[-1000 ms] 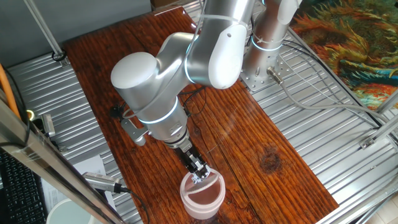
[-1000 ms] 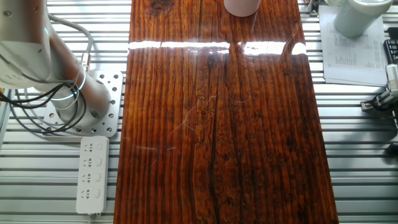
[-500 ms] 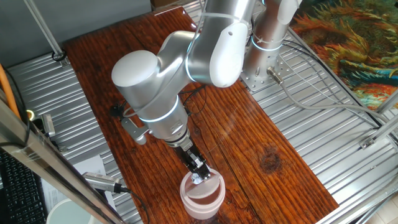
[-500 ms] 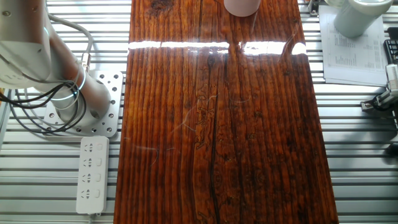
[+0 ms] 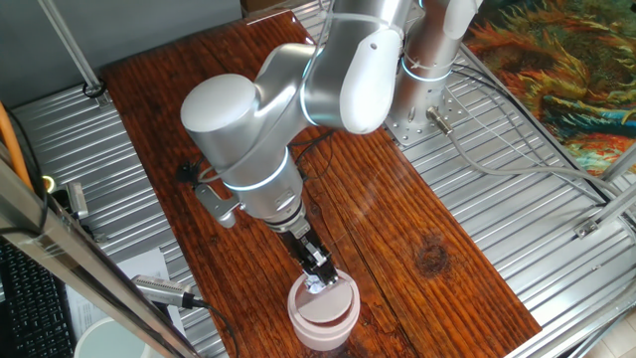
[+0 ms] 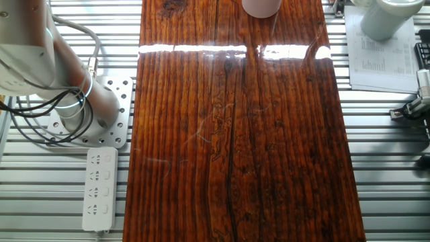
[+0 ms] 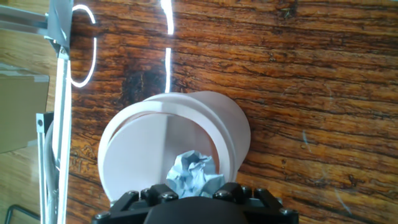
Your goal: Put the garbage in the trash can
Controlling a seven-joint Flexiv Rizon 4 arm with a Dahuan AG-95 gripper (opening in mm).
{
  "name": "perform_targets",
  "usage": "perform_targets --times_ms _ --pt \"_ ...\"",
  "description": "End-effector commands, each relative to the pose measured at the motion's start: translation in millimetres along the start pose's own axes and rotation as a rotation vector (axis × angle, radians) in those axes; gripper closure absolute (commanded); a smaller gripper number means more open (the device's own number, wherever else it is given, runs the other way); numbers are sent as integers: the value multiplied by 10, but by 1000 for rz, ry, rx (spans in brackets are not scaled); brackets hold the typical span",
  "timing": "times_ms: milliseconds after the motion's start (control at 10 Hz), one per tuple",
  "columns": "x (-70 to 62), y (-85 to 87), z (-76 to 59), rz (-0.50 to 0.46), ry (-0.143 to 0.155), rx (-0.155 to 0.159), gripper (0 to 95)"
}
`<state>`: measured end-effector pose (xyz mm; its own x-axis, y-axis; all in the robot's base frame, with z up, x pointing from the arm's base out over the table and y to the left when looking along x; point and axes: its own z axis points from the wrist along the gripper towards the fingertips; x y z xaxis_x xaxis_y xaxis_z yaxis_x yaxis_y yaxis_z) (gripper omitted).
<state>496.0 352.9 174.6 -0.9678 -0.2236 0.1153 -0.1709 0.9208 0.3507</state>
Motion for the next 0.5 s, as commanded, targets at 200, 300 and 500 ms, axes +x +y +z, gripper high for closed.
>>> perform_targets --times_ms 200,300,500 --pt "-12 -14 19 25 18 21 760" --pt "-15 -21 29 29 23 32 950" --pt "-19 -32 44 26 22 35 950"
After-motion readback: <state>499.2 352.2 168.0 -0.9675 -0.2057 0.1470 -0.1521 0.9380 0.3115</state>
